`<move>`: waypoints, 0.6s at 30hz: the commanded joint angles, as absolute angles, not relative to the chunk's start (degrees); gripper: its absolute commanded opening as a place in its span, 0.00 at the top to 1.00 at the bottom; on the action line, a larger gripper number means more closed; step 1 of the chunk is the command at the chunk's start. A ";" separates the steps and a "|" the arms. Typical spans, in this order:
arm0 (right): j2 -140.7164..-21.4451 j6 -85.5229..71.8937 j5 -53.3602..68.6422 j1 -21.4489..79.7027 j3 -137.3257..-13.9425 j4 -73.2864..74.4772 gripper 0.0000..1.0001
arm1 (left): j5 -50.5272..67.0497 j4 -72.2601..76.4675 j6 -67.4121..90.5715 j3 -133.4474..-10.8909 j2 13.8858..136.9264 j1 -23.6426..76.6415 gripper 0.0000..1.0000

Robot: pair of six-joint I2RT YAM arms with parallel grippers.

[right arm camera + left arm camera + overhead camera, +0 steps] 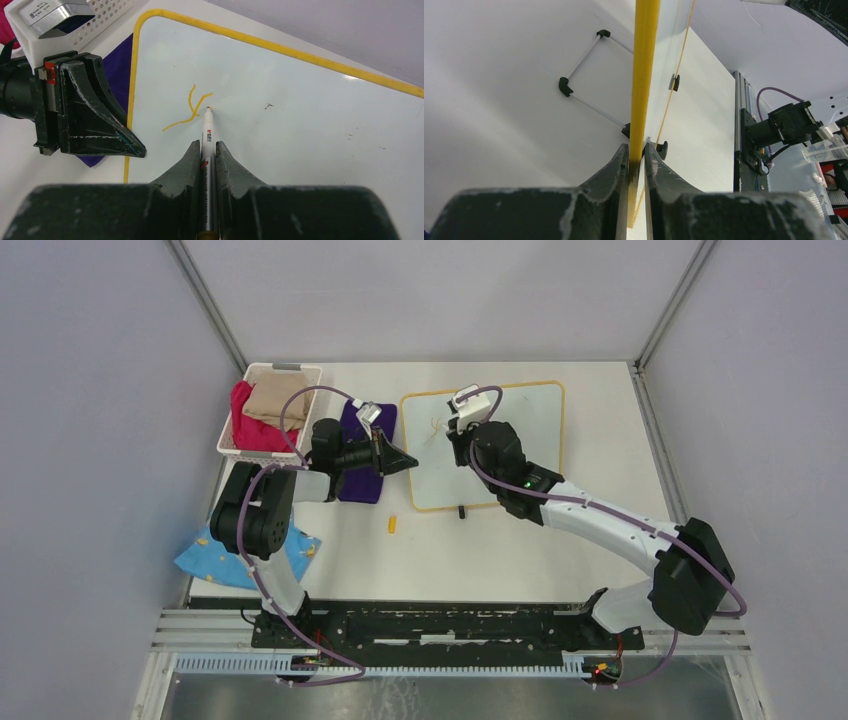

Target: Write a sentence on the whiteboard

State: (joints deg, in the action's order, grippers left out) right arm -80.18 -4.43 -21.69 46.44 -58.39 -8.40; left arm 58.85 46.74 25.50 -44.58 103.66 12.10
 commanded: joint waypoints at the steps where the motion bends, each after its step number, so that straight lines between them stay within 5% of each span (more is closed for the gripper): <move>1: -80.68 -3.89 -22.43 46.48 -61.04 -9.15 1.00 | 57.01 43.78 21.01 -45.11 102.63 12.30 0.98; 18: -79.48 -3.33 -22.72 46.43 -58.47 -6.65 1.00 | 56.87 43.52 20.83 -45.09 102.48 12.30 0.98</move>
State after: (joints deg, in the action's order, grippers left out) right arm -80.42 -4.32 -21.65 46.48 -58.57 -7.86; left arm 58.83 46.52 25.45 -44.64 103.66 12.10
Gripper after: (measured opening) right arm 0.177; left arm 0.203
